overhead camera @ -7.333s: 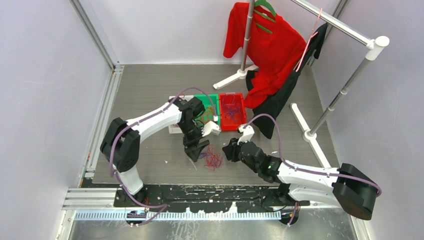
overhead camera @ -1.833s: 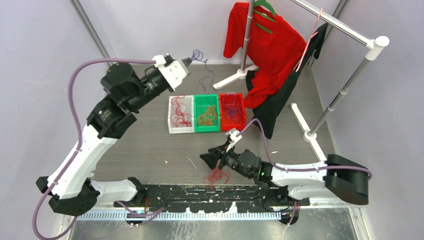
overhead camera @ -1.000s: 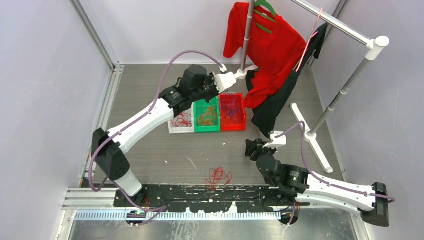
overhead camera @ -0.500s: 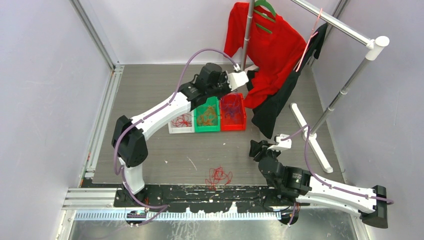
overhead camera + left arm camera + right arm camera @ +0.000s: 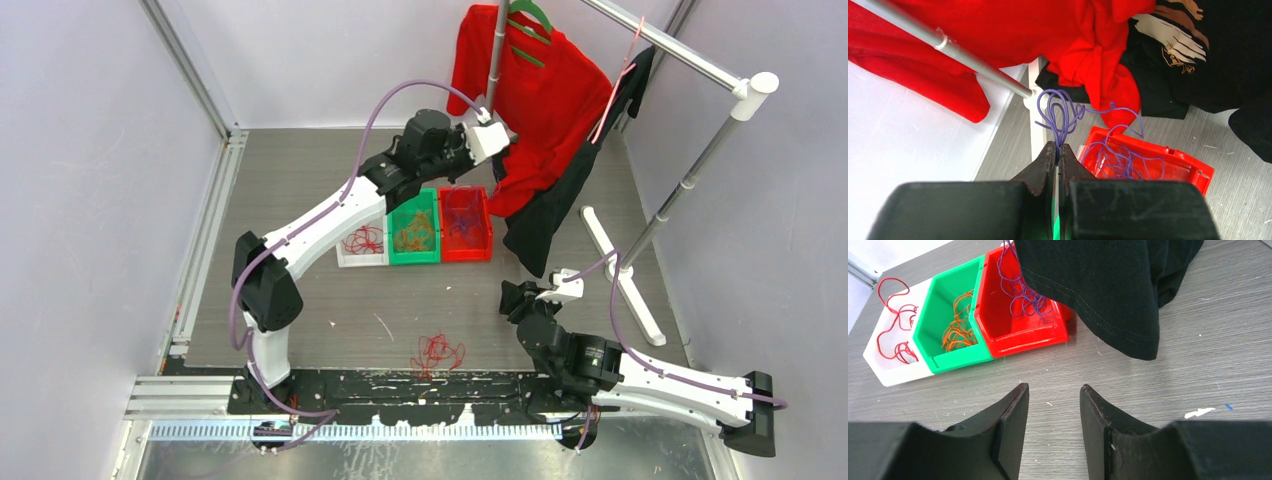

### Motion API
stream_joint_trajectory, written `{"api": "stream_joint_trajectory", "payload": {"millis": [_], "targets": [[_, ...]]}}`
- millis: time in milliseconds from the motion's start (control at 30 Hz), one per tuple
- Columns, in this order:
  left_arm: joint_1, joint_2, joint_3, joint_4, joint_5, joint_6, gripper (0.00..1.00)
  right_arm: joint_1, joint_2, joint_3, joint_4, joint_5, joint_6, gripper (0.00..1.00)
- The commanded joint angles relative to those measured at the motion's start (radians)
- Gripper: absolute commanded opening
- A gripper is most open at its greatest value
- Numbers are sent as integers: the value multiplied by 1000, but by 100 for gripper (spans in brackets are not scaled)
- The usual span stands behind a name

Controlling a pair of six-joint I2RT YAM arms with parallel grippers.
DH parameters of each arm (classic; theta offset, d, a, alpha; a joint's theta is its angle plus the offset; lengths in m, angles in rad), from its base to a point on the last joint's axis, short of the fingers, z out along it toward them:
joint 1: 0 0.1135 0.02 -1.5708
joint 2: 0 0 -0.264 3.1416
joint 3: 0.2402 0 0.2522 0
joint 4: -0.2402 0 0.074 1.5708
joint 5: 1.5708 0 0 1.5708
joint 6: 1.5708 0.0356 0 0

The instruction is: Untangle the cables

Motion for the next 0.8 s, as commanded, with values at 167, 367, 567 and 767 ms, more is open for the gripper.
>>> {"api": "stream_joint_trajectory", "payload": {"millis": [167, 367, 567, 767], "targets": [[-3, -60, -165, -60, -20, 51, 0, 2, -31, 24, -26, 43, 47, 46], [-4, -44, -208, -153, -46, 56, 0, 2, -51, 22, -32, 60, 49, 45], [-15, 17, -191, -194, -42, 58, 0, 2, -8, 20, 4, 50, 43, 45], [-27, 112, -107, -213, -23, 59, 0, 2, 38, 25, 35, 28, 45, 45]]}}
